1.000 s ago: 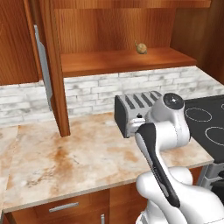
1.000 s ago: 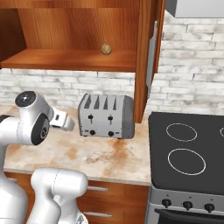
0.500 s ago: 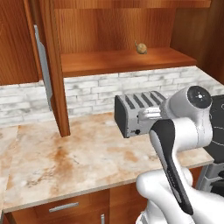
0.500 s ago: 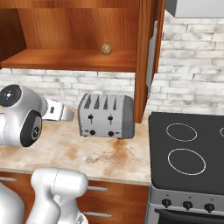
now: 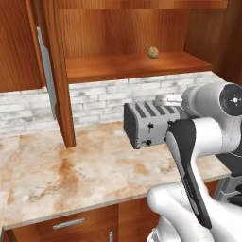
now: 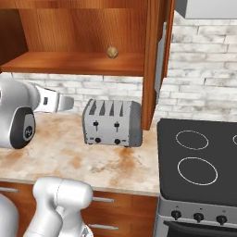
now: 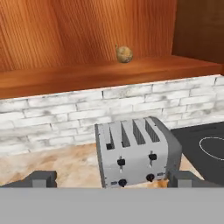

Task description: Pick the onions from the cabinet and place them in one bowl. Pick the cucumber from the sink and place it in the other bowl.

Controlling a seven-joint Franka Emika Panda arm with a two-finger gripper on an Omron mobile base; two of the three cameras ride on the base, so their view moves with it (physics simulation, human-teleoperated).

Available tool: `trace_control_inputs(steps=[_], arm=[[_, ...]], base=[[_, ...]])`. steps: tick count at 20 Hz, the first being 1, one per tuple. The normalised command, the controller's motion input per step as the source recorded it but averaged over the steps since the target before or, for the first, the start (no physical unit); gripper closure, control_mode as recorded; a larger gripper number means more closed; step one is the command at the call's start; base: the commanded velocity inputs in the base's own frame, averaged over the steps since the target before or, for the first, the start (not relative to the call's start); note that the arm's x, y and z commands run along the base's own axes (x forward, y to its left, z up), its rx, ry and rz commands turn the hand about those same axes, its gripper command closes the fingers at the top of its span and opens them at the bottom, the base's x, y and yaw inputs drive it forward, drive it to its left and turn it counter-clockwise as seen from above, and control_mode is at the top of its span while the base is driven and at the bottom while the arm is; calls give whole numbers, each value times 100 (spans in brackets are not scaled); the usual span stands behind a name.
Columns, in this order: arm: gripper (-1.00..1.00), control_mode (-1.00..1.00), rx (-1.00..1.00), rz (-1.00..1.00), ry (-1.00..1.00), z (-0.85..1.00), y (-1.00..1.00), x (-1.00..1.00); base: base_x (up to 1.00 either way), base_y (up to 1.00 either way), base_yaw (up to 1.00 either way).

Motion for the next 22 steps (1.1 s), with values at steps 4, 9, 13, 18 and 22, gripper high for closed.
trace_control_inputs(steps=[4,9,13,18,22], arm=[[-100,-100,1,-4,-17,87,-7,-6],[-100,-100,3,-1,-16,74,-5,-9],[-100,-100,15,-5,-3,-3,-38,44],[-100,-100,-5,1,0,0,-27,47],[-100,-100,-15,-2,6,1,-32,68]], base=[[0,0,0],[0,0,0],[0,0,0],[0,0,0],[0,0,0]])
